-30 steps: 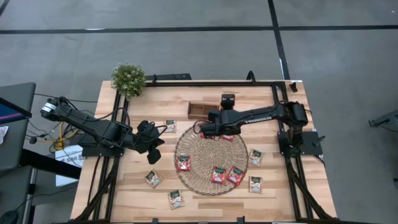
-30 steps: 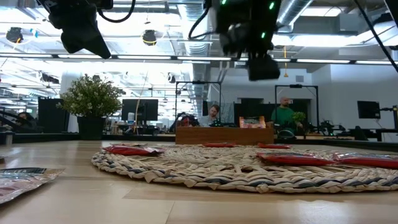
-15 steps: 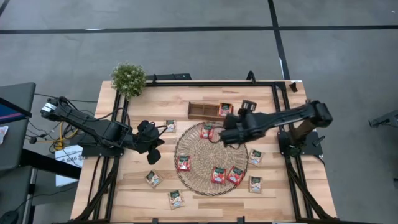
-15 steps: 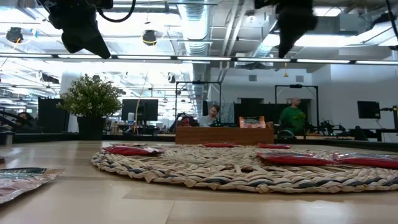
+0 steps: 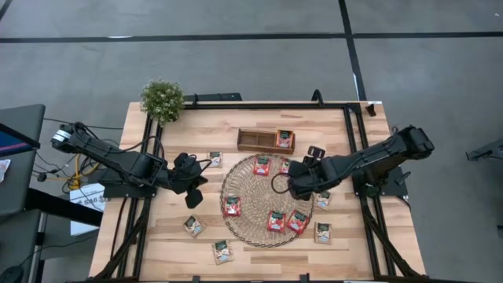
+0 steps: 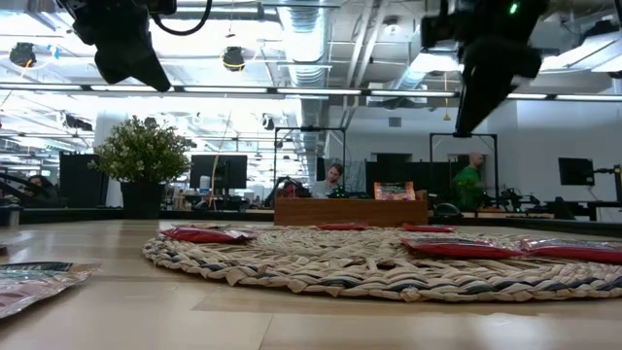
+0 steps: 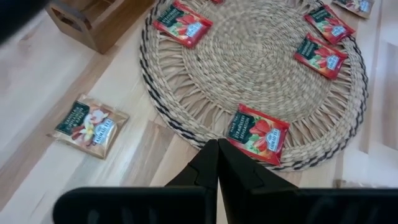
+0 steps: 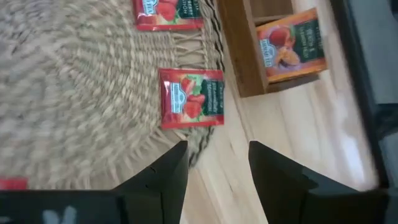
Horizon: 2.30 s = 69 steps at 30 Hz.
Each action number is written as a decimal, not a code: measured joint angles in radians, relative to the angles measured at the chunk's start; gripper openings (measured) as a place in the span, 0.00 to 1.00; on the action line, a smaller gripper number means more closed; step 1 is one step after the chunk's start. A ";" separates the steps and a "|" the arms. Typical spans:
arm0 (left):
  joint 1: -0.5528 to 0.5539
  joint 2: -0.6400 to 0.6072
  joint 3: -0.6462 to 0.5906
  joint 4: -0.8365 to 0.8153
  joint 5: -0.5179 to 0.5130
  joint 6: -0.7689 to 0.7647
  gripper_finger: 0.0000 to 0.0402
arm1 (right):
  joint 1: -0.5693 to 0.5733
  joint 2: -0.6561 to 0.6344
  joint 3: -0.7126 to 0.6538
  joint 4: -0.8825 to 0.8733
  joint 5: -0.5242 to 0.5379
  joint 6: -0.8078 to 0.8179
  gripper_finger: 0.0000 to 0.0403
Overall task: Pick & Place Tea
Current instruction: Put the red tea bag into the middle section of the wooden organizer
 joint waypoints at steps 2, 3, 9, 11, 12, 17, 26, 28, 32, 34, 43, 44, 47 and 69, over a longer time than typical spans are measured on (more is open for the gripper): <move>0.000 0.000 0.000 0.000 0.018 -0.002 0.00 | -0.028 0.000 -0.043 0.067 -0.028 0.000 0.42; 0.000 0.000 0.000 0.000 0.029 -0.002 0.00 | -0.043 0.000 -0.065 0.101 -0.040 0.000 0.43; 0.000 0.000 0.000 0.000 0.048 -0.014 0.00 | -0.130 0.000 -0.172 0.215 -0.070 -0.007 0.46; 0.000 0.000 0.000 0.000 0.048 -0.012 0.00 | -0.167 0.000 -0.191 0.248 -0.108 -0.028 0.46; 0.000 0.000 0.000 0.000 0.048 -0.009 0.00 | -0.187 0.000 -0.199 0.269 -0.144 -0.052 0.46; 0.000 0.000 0.000 0.000 0.048 -0.007 0.00 | -0.286 0.001 -0.225 0.351 -0.338 -0.139 0.45; 0.000 0.000 0.000 0.000 0.048 -0.008 0.00 | -0.410 0.001 -0.226 0.357 -0.425 -0.220 0.46; 0.000 0.000 0.000 0.000 0.048 -0.008 0.00 | -0.428 0.001 -0.226 0.356 -0.431 -0.234 0.46; 0.000 0.000 0.000 0.000 0.048 -0.008 0.00 | -0.453 0.001 -0.226 0.353 -0.432 -0.237 0.47; 0.000 0.000 0.000 0.000 0.048 -0.008 0.00 | -0.458 0.002 -0.226 0.354 -0.440 -0.237 0.47; 0.000 0.000 0.000 0.000 0.048 -0.008 0.00 | -0.441 0.066 -0.227 0.408 -0.433 -0.229 0.47; 0.000 0.000 0.000 0.000 0.048 -0.008 0.00 | -0.438 0.074 -0.227 0.413 -0.433 -0.229 0.48; 0.000 0.000 0.000 -0.002 0.048 -0.008 0.00 | -0.439 0.102 -0.227 0.421 -0.432 -0.229 0.48; 0.000 0.000 0.000 -0.002 0.047 -0.001 0.00 | -0.418 0.185 -0.224 0.449 -0.423 -0.237 0.34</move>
